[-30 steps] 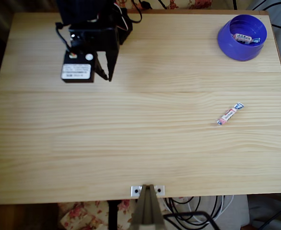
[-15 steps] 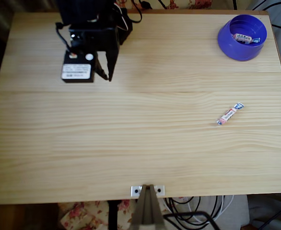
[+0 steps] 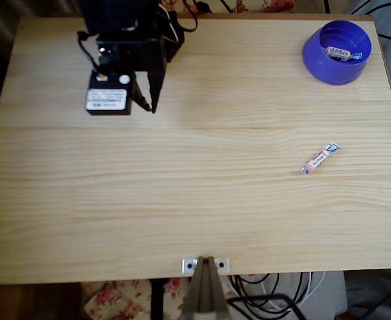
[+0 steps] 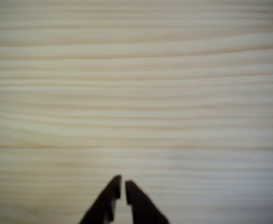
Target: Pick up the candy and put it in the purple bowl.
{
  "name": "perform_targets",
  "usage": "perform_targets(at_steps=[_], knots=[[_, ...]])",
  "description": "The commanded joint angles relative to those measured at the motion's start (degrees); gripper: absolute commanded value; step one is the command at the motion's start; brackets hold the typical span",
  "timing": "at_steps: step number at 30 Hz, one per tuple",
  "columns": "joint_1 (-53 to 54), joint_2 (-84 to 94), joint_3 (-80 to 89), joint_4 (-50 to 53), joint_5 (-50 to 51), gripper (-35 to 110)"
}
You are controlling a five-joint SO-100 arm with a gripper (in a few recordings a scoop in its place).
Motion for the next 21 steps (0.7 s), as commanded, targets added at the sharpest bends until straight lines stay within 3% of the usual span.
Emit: perform_targets(at_steps=[1,14,21], knots=[[-0.2,1.4,-0.4,-1.1,0.3,0],[-1.5,1.4,-0.5,-1.1,-0.9,-1],[1.3,1.4,-11.1,2.2,-2.5,-1]])
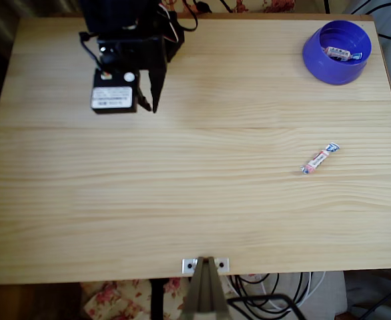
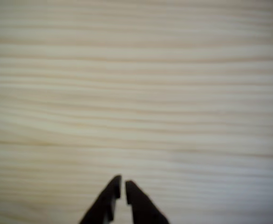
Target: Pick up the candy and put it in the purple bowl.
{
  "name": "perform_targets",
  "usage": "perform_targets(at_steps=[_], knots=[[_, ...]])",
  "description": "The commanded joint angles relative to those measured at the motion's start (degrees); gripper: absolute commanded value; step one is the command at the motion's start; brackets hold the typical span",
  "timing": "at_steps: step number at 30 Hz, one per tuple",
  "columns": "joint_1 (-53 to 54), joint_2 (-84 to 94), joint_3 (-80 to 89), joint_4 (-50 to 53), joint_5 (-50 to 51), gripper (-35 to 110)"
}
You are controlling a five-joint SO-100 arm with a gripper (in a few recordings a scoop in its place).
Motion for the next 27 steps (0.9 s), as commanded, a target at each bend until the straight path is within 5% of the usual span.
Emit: perform_targets(at_steps=[1,16,27], knots=[[2.2,1.4,-10.3,2.2,-0.1,-1],[1.5,0.8,-28.7,7.4,4.7,7],[-4.8,-30.5,-57.5,12.7,6.6,11]])
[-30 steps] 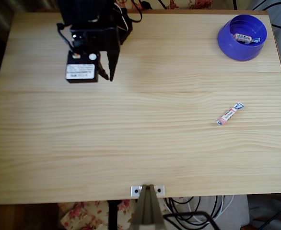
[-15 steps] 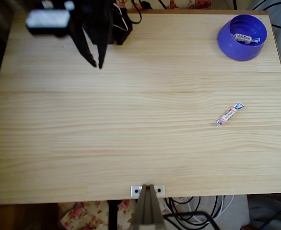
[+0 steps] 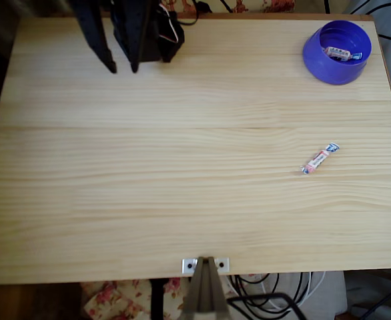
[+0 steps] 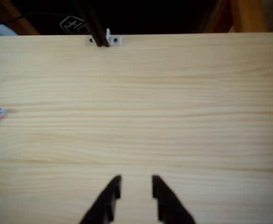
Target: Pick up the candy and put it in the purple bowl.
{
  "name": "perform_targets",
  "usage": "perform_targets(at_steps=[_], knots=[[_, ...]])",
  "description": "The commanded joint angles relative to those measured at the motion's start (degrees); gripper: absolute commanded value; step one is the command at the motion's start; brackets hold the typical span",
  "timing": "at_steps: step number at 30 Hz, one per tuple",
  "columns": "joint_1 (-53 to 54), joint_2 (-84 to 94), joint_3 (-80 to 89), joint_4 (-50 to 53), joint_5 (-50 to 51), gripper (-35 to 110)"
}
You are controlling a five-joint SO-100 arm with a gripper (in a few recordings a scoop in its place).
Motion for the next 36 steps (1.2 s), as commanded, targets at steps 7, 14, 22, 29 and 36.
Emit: perform_targets(at_steps=[7,14,22,29,36], knots=[[-12.5,-10.3,-18.7,2.6,9.5,14],[-20.7,-6.4,-19.2,9.8,16.2,15],[-32.2,-0.3,-21.3,16.0,15.6,29],[-41.6,-8.2,-32.2,21.0,11.5,30],[-45.4,-11.5,-32.8,20.9,10.5,24]])
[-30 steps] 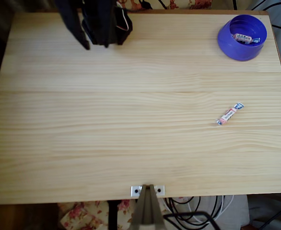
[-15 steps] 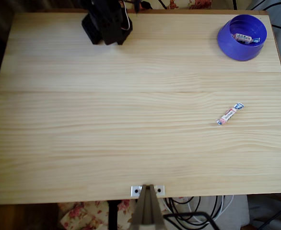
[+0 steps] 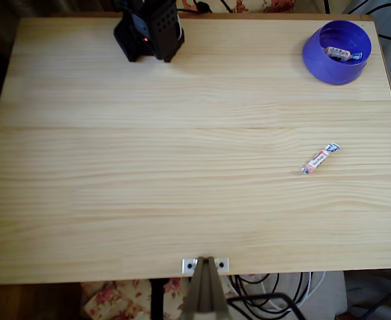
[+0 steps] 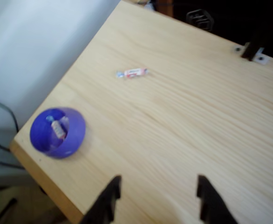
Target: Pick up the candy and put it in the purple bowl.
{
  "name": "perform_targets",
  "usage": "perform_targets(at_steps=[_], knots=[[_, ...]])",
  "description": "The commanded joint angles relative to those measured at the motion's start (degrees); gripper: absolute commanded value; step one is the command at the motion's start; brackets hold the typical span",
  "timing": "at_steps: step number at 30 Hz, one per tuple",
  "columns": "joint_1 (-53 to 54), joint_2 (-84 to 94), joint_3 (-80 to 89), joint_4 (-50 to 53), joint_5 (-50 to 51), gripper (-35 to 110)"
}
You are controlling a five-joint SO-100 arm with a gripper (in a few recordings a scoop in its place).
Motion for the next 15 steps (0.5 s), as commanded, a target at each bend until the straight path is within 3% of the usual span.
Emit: perform_targets(at_steps=[1,9,15], knots=[[-1.8,-1.1,-3.1,5.3,-0.9,24],[-10.7,-10.9,-2.8,4.8,2.6,24],[-9.5,-20.0,-2.5,0.1,-0.4,25]])
